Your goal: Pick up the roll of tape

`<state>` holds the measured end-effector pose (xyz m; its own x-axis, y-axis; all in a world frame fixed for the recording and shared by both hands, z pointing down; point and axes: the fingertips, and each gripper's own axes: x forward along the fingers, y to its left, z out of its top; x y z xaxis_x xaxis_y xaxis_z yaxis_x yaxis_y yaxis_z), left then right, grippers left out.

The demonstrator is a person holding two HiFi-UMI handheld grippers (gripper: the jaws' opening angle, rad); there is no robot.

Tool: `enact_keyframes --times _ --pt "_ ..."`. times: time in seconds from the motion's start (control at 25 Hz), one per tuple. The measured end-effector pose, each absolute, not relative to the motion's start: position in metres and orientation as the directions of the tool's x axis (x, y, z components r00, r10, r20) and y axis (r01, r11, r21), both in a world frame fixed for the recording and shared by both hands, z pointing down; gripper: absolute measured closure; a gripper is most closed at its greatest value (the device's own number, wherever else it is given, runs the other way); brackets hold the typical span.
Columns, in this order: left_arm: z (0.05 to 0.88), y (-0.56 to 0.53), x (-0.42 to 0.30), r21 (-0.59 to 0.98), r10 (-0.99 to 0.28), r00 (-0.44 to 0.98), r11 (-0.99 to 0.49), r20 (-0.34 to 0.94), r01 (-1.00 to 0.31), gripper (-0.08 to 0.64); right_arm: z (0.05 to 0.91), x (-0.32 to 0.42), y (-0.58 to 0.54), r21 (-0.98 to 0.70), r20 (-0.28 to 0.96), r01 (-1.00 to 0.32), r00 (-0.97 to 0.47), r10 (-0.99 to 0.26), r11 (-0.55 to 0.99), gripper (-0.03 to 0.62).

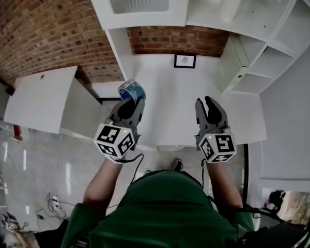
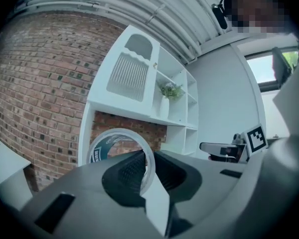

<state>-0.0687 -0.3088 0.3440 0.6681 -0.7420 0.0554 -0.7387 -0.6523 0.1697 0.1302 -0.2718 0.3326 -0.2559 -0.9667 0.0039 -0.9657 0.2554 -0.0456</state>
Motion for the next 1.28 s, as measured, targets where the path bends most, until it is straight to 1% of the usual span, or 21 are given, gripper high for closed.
enact_keyframes --times 0.12,0.2,0.24,0.64,1.0,1.28 --pt "0.331 -0.305 -0.079 0.130 -0.767 0.642 -0.635 0.015 -0.761 0.492 0.323 0.128 -0.269 -0.027 -0.013 -0.968 -0.248 -0.969 0.248 0.469" --pt "0.325 -0.302 -0.087 0.112 -0.780 0.626 -0.622 -0.003 -0.775 0.492 0.317 0.123 -0.266 -0.005 -0.025 -0.969 -0.247 -0.969 0.247 0.508" --pt "0.323 -0.301 -0.091 0.107 -0.785 0.620 -0.617 -0.009 -0.780 0.492 0.314 0.121 -0.265 0.007 -0.030 -0.969 -0.247 -0.969 0.246 0.512" --pt "0.317 -0.293 -0.104 0.086 -0.793 0.607 -0.608 -0.046 -0.789 0.492 0.295 0.107 -0.259 0.051 -0.063 -0.965 -0.259 -0.964 0.256 0.512" --pt "0.306 -0.291 -0.099 0.080 -0.779 0.622 -0.627 -0.078 -0.775 0.492 0.292 0.109 -0.258 0.059 -0.063 -0.968 -0.248 -0.967 0.244 0.512" --pt "0.311 -0.294 -0.092 0.086 -0.772 0.633 -0.636 -0.064 -0.767 0.492 0.291 0.115 -0.259 0.081 -0.074 -0.971 -0.230 -0.970 0.224 0.512"
